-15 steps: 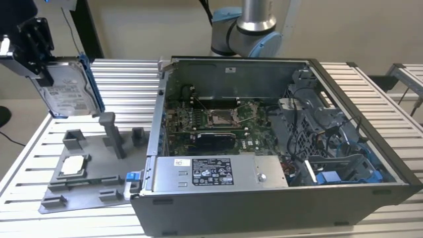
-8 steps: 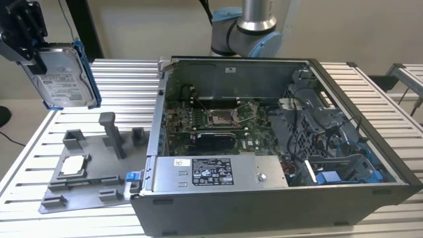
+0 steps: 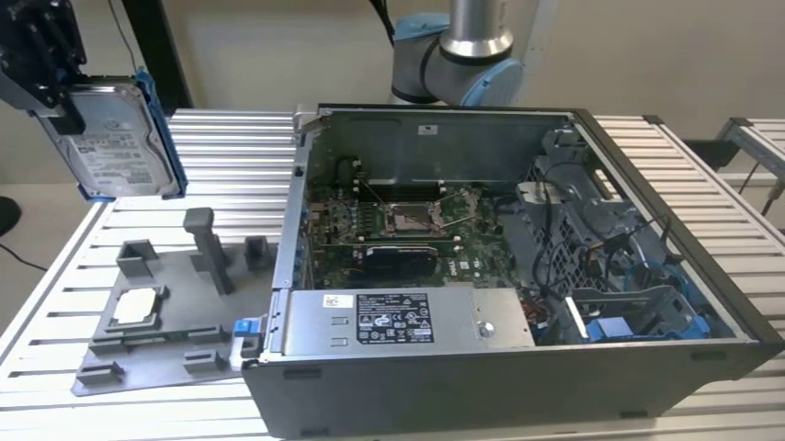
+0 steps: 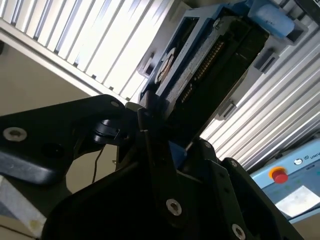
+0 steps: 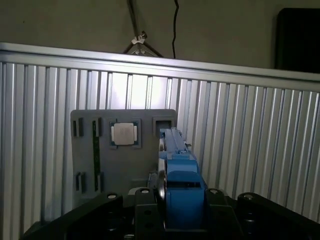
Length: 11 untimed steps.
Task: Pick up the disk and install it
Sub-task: 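Pick up the disk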
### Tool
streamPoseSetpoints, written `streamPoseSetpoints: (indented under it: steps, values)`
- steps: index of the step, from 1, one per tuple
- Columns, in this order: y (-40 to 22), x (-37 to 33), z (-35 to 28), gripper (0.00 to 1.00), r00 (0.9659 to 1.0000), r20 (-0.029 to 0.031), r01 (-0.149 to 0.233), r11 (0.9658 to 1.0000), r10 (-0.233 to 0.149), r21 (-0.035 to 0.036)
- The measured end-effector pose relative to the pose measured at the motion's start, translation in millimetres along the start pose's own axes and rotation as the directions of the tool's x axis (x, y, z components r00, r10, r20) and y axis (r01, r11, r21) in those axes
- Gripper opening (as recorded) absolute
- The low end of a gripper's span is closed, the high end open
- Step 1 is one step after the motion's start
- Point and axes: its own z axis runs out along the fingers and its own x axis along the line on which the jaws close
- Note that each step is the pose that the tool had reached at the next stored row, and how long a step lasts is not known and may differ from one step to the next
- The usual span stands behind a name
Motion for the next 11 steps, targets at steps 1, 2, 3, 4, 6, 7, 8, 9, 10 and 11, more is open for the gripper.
streamPoseSetpoints:
  steps: [1,2,3,4,6,7,8,9,10,11]
  values:
    - [0.0,-0.2,-3.0,0.00,1.0000,0.0000,0.000,1.0000,0.000,-0.0001]
    - [0.0,-0.4,-6.9,0.00,1.0000,0.0002,0.000,1.0000,0.000,0.0004]
    - [0.1,-0.7,-11.4,0.00,1.0000,0.0002,0.000,1.0000,0.000,0.0003]
    - [0.1,-1.0,-16.0,0.00,1.0000,0.0002,0.000,1.0000,0.000,0.0003]
    - [0.1,-1.6,-25.0,0.00,1.0000,0.0002,0.000,1.0000,0.000,0.0004]
    - [0.1,-1.8,-29.4,0.00,1.0000,0.0002,0.000,1.0000,0.000,0.0005]
    - [0.2,-2.1,-34.1,0.00,1.0000,0.0002,0.000,1.0000,0.000,0.0003]
    - [0.2,-2.4,-38.7,0.00,1.0000,0.0002,0.000,1.0000,0.000,0.0005]
    - [0.2,-2.6,-43.3,0.00,1.0000,0.0002,0.000,1.0000,0.000,0.0005]
    - [0.2,-2.9,-47.8,0.00,1.0000,0.0002,0.000,1.0000,0.000,0.0005]
